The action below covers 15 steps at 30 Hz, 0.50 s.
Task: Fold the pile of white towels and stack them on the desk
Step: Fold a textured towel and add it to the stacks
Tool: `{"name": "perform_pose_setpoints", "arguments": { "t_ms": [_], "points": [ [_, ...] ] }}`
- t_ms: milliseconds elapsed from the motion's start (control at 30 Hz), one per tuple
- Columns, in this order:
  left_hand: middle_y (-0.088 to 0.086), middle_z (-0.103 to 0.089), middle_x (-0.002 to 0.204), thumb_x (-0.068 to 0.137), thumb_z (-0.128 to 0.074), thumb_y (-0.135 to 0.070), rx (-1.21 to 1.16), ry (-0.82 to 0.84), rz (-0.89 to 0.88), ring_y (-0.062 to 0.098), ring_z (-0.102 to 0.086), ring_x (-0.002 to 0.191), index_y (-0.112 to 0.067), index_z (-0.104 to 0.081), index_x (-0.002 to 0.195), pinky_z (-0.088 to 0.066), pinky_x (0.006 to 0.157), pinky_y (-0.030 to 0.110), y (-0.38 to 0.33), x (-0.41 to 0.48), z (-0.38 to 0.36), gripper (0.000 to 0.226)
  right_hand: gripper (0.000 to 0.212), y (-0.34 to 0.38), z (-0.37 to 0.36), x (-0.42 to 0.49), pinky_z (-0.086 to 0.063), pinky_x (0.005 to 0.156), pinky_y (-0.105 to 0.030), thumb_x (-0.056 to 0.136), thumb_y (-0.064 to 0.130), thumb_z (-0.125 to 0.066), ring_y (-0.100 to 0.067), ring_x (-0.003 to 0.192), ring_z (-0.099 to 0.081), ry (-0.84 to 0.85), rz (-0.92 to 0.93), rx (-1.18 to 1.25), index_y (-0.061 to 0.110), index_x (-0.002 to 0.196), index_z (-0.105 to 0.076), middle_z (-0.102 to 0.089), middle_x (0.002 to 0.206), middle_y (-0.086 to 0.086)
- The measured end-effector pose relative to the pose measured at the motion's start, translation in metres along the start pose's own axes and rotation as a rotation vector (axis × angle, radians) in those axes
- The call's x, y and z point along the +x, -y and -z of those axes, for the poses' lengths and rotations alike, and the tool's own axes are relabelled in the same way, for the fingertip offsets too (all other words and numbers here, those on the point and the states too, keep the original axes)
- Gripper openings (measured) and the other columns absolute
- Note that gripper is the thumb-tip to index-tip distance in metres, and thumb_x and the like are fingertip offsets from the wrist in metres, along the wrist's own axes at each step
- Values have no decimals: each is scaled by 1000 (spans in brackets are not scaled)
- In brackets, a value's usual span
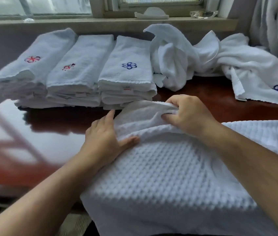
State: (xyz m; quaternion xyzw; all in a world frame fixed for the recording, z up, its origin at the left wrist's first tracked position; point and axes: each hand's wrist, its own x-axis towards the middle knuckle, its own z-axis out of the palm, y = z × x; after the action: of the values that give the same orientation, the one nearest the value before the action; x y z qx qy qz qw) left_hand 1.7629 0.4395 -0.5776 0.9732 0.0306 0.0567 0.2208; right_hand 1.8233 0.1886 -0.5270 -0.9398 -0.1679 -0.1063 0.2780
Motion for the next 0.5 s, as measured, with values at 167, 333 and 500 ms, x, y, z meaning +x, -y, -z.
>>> {"name": "perform_pose_setpoints", "arguments": {
  "t_ms": [167,333,500],
  "points": [
    [6,-52,145,64,-76,-69,-182,-79,49,31,-48,130,-22,-14,158,-40,109,45,1,17,3,121,15,10,-4,-30,-43,70,-41,83,18,-78,-27,77,-57,-411,478,-75,15,97,-74,-58,81,-1],
    [3,-71,82,95,-61,-19,-1335,-12,299,16,-71,73,-13,-68,116,-57,64,28,6,16,22,23,21,0,-23,-65,-35,72,-33,85,11,-70,-24,76,-53,-277,644,-187,10,106,-73,-61,83,-5],
    [1,-64,103,86,-62,-3,-877,-203,216,5,-68,78,-4,-71,101,-54,63,21,16,-5,36,17,35,15,-30,-81,-46,73,-39,83,29,-53,-28,77,-60,-157,455,-192,11,105,-74,-69,85,-3]
  ]
}}
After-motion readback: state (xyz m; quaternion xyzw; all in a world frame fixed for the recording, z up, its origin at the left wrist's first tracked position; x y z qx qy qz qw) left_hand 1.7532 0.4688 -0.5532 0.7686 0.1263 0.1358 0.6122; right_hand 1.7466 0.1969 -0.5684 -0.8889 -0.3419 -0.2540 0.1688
